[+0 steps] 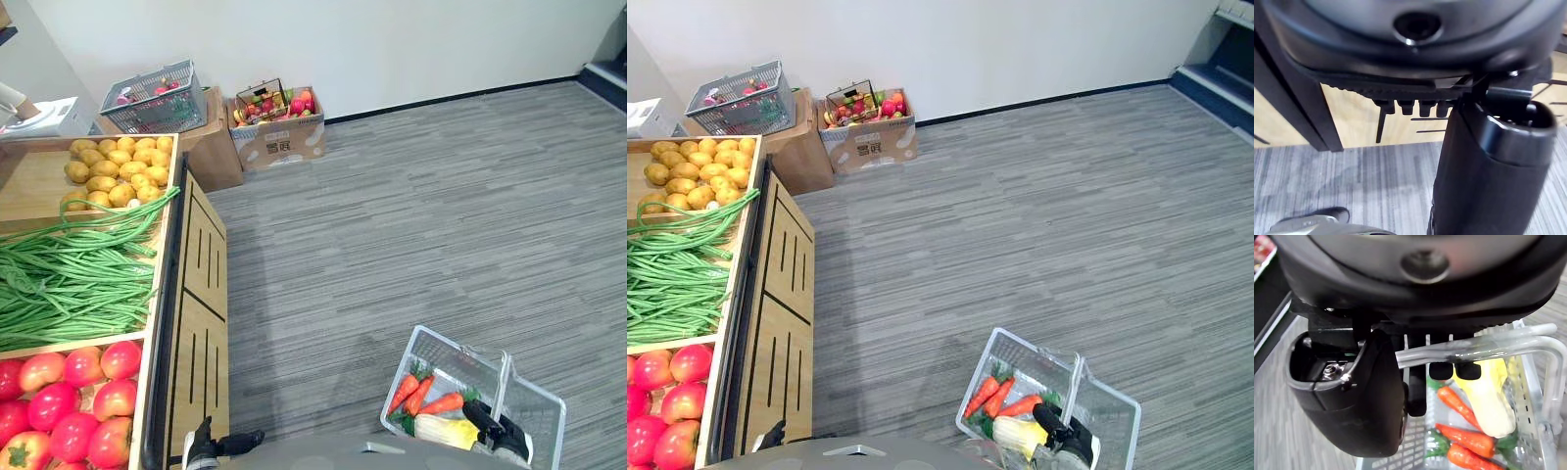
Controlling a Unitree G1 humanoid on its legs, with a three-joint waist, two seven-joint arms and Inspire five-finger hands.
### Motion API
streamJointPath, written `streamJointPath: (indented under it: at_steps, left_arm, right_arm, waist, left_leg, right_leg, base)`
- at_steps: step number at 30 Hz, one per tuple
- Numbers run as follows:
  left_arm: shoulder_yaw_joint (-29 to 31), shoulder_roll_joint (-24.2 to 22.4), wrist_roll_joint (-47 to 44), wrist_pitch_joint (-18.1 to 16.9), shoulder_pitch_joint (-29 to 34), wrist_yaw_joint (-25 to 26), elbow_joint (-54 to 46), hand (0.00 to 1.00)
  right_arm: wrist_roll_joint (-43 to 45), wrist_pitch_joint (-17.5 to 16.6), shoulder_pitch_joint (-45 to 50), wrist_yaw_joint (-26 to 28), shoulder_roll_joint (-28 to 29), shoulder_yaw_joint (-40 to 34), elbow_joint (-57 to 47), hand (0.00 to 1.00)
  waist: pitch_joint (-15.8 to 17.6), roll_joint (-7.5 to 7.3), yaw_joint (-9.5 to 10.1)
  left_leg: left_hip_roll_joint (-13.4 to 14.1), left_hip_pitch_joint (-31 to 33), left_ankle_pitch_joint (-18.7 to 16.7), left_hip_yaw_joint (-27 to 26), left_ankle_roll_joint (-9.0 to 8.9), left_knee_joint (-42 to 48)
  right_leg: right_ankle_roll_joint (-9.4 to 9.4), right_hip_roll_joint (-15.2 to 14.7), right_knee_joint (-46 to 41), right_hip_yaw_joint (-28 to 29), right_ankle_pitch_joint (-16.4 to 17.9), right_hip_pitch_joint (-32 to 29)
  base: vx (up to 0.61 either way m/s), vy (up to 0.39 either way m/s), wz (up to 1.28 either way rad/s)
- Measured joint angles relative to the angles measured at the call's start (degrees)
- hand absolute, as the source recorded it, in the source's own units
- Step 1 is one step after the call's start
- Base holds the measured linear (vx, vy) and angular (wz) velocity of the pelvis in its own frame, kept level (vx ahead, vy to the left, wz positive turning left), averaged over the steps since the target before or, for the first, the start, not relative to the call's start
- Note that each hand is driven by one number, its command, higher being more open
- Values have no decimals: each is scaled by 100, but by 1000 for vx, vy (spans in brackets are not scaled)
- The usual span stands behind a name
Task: Pick vegetable in the basket
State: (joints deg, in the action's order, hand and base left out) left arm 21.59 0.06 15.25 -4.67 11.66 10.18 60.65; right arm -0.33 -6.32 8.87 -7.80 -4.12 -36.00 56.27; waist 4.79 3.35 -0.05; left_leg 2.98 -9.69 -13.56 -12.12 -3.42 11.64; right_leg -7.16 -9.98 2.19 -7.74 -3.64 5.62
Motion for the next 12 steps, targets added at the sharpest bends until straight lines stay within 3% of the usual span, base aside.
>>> streamJointPath:
  at_steps: [12]
  left_arm:
    - [203, 75, -638, -4, 10, -120, 192, 100]
  right_arm:
    - [123, -21, -301, 1, 11, -511, 858, 0]
  waist:
    - [-2, -185, 23]
  left_leg:
    - [25, -95, 69, 166, 61, -440]
  right_leg:
    - [-38, 58, 177, -272, -60, 68]
  base:
    - [-98, -56, 8]
